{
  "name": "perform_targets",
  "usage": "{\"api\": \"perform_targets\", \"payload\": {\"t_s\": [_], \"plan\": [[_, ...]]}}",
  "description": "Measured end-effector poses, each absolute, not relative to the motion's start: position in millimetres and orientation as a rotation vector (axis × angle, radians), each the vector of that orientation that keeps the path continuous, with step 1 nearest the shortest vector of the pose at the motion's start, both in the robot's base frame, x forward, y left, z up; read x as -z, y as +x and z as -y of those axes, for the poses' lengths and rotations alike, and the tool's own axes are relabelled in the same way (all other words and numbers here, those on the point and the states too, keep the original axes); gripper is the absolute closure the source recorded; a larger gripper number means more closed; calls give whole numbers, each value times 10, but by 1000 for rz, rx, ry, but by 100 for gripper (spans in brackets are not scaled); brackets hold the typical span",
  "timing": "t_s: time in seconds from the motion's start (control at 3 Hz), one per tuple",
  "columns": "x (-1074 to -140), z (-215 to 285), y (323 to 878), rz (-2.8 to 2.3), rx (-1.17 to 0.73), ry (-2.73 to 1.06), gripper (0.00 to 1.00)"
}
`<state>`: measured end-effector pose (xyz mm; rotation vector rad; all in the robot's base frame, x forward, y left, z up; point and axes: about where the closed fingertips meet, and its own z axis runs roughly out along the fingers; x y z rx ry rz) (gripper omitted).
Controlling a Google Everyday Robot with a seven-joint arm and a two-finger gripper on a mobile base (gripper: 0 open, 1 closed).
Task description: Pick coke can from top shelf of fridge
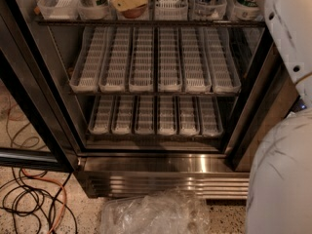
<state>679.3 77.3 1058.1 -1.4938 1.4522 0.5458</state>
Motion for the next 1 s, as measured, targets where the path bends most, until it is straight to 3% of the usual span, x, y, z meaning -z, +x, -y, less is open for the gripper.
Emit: {"api": "perform_targets", "payload": {"t_s": [0.33,1.0], "plan": [[-10581,-773,6793,-1452,-546,-1494,100],[-10755,-738,6756,-1415,-528,-1481,100]]}}
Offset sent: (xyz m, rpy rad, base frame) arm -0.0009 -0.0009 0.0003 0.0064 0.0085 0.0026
